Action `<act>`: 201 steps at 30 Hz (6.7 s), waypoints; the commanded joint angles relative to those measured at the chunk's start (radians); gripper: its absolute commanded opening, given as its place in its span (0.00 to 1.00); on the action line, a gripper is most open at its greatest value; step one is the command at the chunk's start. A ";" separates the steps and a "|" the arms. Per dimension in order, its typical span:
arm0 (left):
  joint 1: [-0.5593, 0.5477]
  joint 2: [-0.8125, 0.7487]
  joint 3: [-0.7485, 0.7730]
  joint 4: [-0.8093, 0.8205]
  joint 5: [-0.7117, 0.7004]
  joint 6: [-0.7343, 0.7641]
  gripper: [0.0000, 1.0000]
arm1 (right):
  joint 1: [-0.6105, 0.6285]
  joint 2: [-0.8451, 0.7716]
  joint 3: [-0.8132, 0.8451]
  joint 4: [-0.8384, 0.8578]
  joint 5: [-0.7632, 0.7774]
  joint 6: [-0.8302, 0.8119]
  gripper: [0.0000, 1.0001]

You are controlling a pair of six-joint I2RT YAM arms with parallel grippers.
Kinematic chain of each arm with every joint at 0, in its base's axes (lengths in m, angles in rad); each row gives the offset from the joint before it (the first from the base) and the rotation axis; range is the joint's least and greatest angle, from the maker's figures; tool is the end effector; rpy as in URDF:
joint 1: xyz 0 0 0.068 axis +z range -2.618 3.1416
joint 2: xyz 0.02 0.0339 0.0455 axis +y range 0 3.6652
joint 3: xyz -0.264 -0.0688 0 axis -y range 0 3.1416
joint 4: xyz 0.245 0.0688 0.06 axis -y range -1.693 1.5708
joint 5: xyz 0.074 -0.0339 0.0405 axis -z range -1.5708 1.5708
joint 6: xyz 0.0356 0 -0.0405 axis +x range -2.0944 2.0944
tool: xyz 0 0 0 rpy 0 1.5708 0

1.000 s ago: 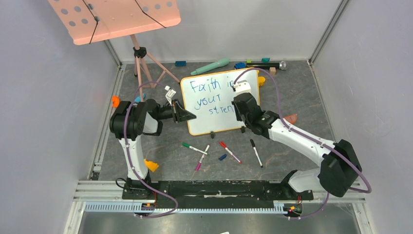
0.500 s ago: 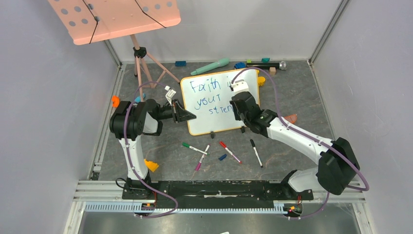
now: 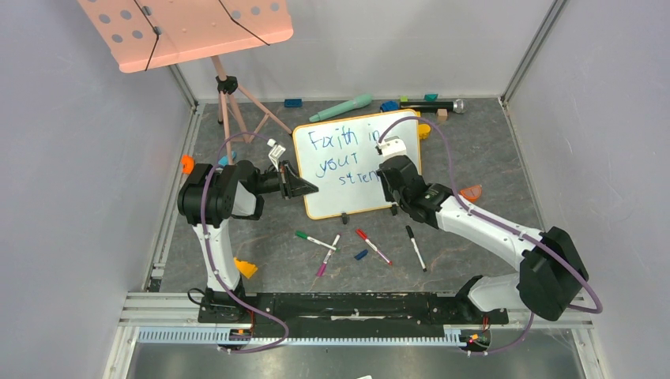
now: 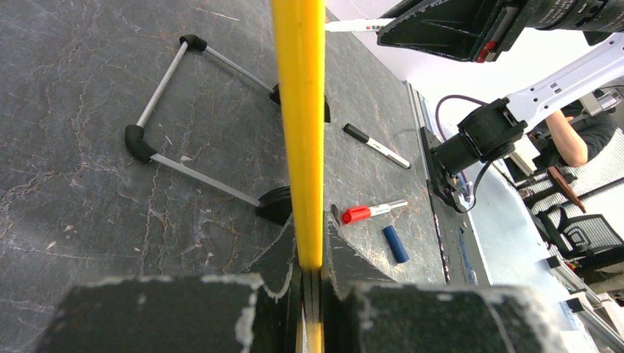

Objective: Write a sentence on the whiteboard

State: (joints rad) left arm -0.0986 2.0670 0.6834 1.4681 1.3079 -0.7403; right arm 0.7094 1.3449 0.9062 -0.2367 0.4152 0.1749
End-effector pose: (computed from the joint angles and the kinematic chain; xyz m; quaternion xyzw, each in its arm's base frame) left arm 0.3282 -0.0670 0.1231 0.2557 0.6509 -0.6139 0.3661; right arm 0.2304 0.1789 0.2544 -0.1469 0.8743 0.0133 0.4624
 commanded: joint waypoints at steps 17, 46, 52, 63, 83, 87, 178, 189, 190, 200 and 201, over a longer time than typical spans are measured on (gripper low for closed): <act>-0.010 -0.020 0.004 0.089 0.059 0.101 0.02 | -0.011 0.032 0.104 -0.006 0.056 -0.015 0.00; -0.011 -0.020 0.004 0.089 0.059 0.101 0.02 | -0.002 -0.044 -0.014 0.088 -0.099 0.013 0.00; -0.010 -0.020 0.005 0.089 0.060 0.102 0.02 | -0.014 -0.106 -0.010 0.059 -0.050 0.012 0.00; -0.010 -0.019 0.004 0.089 0.061 0.102 0.02 | -0.052 -0.079 0.032 0.045 0.005 -0.001 0.00; -0.010 -0.020 0.005 0.089 0.059 0.102 0.02 | -0.080 -0.036 0.051 0.010 0.091 0.006 0.00; -0.011 -0.019 0.005 0.089 0.059 0.101 0.02 | -0.082 -0.047 0.049 0.008 0.079 0.003 0.00; -0.009 -0.019 0.004 0.089 0.059 0.100 0.02 | -0.126 -0.086 -0.090 0.075 -0.039 0.027 0.00; -0.009 -0.019 0.005 0.089 0.061 0.100 0.02 | -0.130 -0.048 0.003 0.064 -0.015 -0.009 0.00; -0.009 -0.018 0.005 0.089 0.060 0.099 0.02 | -0.131 -0.045 0.010 0.062 -0.011 -0.011 0.00; -0.009 -0.018 0.005 0.089 0.061 0.100 0.02 | -0.144 -0.040 0.046 0.043 0.031 -0.024 0.00; -0.009 -0.018 0.004 0.089 0.061 0.099 0.02 | -0.146 -0.042 0.044 0.039 0.040 -0.022 0.00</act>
State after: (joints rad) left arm -0.0986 2.0670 0.6834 1.4681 1.3098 -0.7406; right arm 0.5770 1.3037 0.9104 -0.2111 0.4030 0.1635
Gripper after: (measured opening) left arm 0.100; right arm 0.124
